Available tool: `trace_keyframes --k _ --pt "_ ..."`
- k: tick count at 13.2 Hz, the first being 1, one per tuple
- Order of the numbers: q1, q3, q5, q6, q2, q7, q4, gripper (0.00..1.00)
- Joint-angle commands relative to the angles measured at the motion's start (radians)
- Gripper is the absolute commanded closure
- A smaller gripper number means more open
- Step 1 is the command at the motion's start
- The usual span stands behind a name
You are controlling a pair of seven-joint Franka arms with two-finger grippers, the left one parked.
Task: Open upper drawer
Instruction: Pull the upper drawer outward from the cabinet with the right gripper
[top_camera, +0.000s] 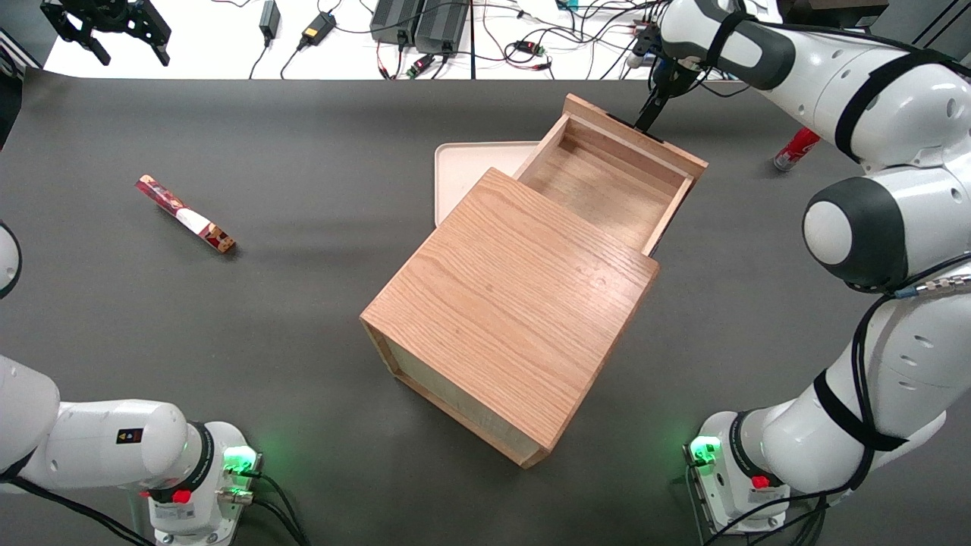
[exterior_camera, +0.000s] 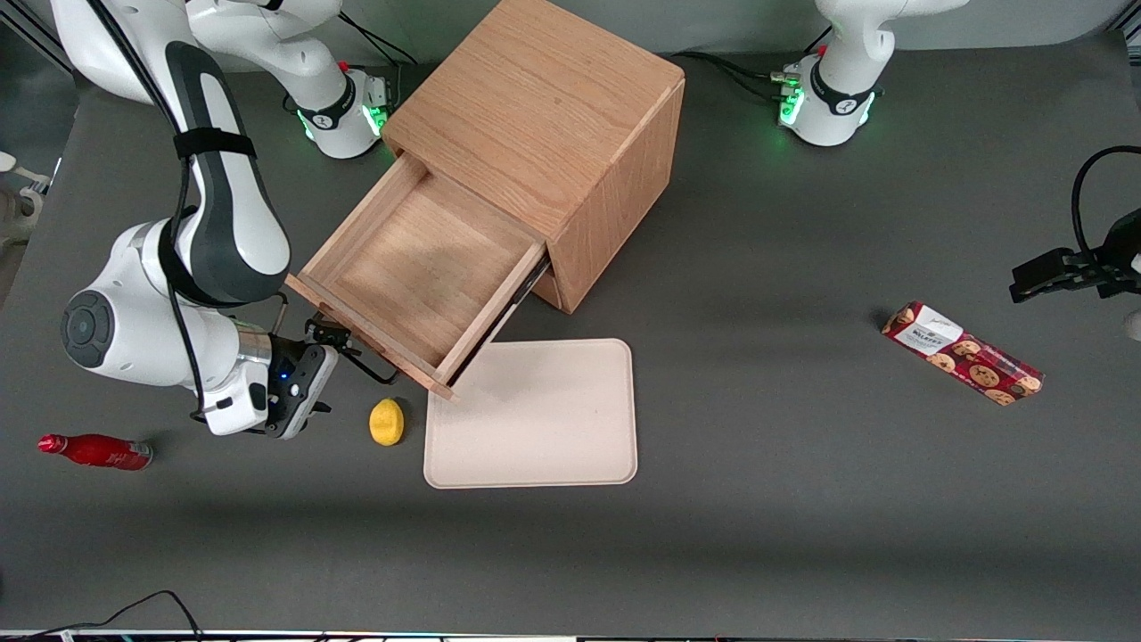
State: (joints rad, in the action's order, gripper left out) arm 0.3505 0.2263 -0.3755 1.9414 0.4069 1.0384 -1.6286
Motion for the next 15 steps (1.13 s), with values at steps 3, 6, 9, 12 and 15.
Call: trace_keyframes --k 3,6,9,12,15 --pt "-0.044 0.001 -0.019 -0.002 0.049 0.058 0.082 0.00" --pt "-0.050 0.001 -0.019 -0.002 0.058 0.064 0.093 0.00" --pt "-0.048 -0.001 -0.022 -0.039 0.050 0.054 0.111 0.00" --pt "-0.042 0.001 -0.007 -0.155 0.006 -0.059 0.136 0.00" --pt "-0.039 -0.001 0.038 -0.307 -0.065 -0.258 0.148 0.00"
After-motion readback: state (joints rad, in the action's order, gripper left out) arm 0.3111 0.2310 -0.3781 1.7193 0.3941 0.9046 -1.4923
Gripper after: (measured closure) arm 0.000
